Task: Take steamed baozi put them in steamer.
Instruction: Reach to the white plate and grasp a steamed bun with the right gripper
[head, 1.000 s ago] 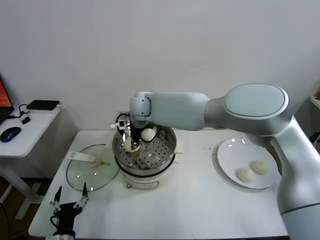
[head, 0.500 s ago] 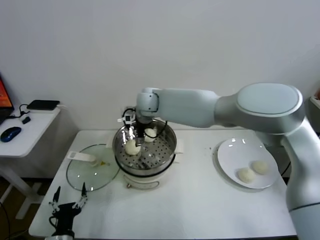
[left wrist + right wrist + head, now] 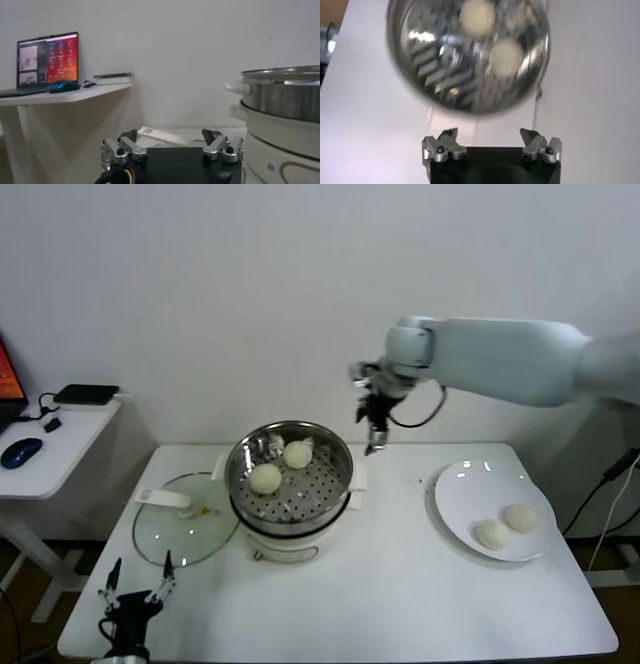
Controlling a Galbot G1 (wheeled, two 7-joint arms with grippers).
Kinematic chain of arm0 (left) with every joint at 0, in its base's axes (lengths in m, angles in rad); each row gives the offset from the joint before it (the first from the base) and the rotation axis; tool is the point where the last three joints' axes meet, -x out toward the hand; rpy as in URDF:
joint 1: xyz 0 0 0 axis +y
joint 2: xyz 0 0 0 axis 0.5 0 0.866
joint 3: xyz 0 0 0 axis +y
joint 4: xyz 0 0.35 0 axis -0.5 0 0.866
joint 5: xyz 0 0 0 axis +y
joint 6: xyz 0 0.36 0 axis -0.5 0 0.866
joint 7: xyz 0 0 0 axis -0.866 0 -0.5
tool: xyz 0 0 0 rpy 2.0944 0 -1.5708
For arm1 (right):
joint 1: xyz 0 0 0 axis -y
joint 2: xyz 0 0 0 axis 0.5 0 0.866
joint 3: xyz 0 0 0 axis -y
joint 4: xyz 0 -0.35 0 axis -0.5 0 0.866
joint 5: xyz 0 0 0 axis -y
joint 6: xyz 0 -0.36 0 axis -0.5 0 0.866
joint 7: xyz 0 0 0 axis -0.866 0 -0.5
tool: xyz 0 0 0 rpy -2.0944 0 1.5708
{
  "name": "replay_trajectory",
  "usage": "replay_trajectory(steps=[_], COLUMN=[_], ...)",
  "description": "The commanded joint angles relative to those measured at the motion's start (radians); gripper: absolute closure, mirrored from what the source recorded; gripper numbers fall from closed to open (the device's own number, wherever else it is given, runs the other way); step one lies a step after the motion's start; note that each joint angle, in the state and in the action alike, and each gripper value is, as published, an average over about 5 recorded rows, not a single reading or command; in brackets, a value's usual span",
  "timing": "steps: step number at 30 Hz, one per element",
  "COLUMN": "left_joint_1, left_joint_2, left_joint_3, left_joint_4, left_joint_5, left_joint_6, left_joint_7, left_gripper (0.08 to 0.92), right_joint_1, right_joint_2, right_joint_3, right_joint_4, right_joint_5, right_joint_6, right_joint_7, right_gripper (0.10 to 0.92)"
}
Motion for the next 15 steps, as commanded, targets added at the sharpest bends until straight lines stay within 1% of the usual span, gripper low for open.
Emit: replay_trajectory(steps=[1,6,15], left_joint_1=[0.000,0.002,0.008], left_joint_2=[0.001,0.003,0.000], left_joint_3=[0.001,0.001,-0.004], left_joint_4=[0.010,0.011,0.014], left_joint_5=[0.009,0.013,0.017], left_joint_6=[-0.003,-0.003,-0.006], left_joint_7=[-0.001,-0.001,-0.001], left_gripper=[0.177,0.177,0.177], right_joint_1=[0.024,-0.068,-0.239], right_joint_2=[-0.390,-0.452,-0.488], right_joint_3=[-0.119,-0.063,0.055], right_joint_4=[0.089,0.065,0.007], right_joint_5=[-0.191,-0.260,-0.366], right_joint_6=[0.119,0.133,0.136], right_joint_7=[-0.067,-0.058,-0.044], right_gripper=[0.203,0.203,0.203])
